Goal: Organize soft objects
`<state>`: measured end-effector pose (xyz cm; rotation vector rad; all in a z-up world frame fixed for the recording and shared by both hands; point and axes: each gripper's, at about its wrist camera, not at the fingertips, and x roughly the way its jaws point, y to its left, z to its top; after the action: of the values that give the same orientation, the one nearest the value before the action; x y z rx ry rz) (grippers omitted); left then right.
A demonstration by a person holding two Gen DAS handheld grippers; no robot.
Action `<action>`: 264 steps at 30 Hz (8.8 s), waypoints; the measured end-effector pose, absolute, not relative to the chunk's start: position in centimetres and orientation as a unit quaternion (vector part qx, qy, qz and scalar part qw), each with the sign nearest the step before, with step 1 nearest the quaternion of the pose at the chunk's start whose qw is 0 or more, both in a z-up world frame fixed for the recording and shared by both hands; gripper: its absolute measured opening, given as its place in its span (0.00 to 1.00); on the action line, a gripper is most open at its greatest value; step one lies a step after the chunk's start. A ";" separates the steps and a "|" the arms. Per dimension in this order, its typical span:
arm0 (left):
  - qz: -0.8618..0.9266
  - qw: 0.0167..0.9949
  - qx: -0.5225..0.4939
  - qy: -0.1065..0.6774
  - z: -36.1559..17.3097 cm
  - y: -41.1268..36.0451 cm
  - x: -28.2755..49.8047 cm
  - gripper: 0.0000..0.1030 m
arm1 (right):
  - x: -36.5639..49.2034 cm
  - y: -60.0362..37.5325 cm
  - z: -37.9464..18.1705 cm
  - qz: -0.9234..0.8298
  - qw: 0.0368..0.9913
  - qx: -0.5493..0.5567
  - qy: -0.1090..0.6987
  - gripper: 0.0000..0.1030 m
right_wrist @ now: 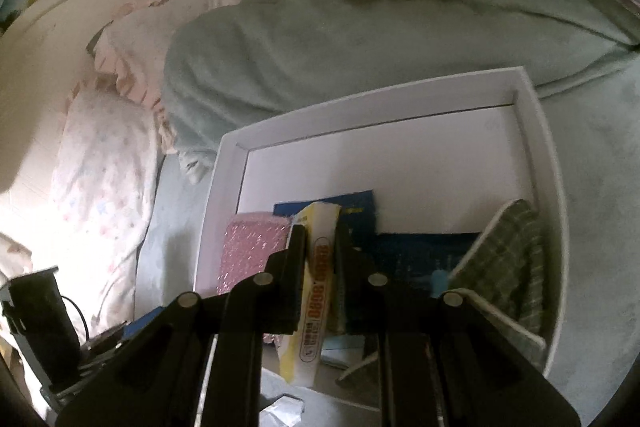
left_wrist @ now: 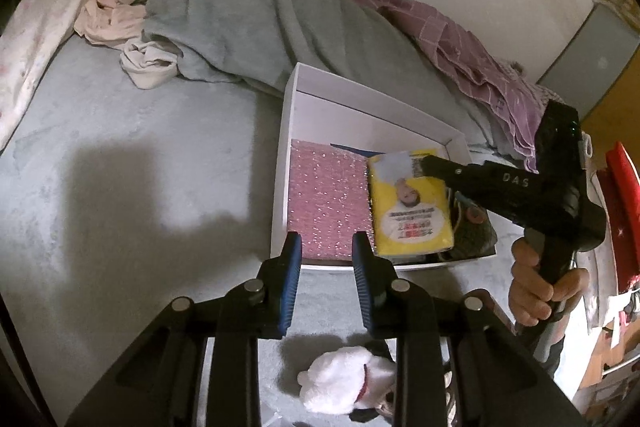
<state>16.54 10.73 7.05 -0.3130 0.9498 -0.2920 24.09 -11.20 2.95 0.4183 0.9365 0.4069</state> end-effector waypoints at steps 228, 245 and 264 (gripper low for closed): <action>-0.167 0.864 -0.191 0.435 5.0 4.2 18.3 0.20 | 15.4 -12.4 5.4 0.072 0.877 0.173 0.442 0.04; -0.097 0.879 -0.115 0.453 8.3 3.9 16.2 0.39 | 15.6 -13.8 5.7 0.070 0.880 0.185 0.433 0.04; -0.063 0.880 -0.004 0.472 11.4 0.8 13.2 0.42 | 16.3 -15.7 5.5 0.132 0.878 0.232 0.398 0.04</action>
<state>13.22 0.78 11.43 -0.0079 0.9831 -0.1308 16.27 -15.70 5.54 0.4835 0.8292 0.2762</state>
